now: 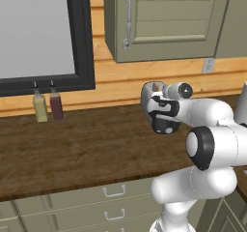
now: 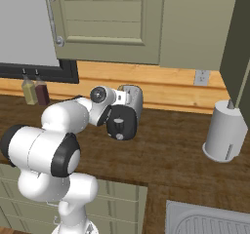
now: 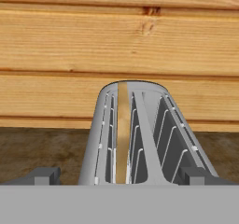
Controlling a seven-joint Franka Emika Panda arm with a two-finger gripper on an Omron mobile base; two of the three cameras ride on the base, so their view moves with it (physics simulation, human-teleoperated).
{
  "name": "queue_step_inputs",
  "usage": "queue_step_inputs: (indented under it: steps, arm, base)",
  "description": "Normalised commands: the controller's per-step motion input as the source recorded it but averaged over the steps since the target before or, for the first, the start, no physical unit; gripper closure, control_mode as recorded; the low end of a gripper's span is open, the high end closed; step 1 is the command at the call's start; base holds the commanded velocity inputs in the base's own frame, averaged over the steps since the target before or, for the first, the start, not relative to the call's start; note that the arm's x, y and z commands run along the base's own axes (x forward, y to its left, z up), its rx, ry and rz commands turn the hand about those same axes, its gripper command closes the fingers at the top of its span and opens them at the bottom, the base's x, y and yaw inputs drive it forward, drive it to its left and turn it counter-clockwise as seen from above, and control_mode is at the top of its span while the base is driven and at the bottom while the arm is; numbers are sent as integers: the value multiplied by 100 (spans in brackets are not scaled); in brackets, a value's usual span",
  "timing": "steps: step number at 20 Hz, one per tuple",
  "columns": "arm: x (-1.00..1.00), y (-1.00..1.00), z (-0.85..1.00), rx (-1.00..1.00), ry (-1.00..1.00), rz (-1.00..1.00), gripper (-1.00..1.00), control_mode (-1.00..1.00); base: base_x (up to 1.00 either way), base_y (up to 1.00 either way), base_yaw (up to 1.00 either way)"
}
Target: Start the toaster. Once the lever pops up, take the bread to the plate on the dining counter.
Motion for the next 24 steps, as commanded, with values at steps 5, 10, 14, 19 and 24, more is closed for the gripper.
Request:
queue_step_inputs:
  steps: [5, 10, 14, 19, 24]
  arm:
    - [0, 0, 0, 0, 0, 0, -100, -100]
    - [0, 0, 0, 0, 0, 0, -100, -100]
    - [0, 0, 0, 0, 0, 0, -100, -100]
    - [0, 0, 0, 0, 0, 0, -100, -100]
    - [0, 0, 0, 0, 0, 0, -100, -100]
  base:
    - [0, 0, 0]
    - [0, 0, 0]
    - [0, 0, 0]
    - [0, 0, 0]
    - [0, 0, 0]
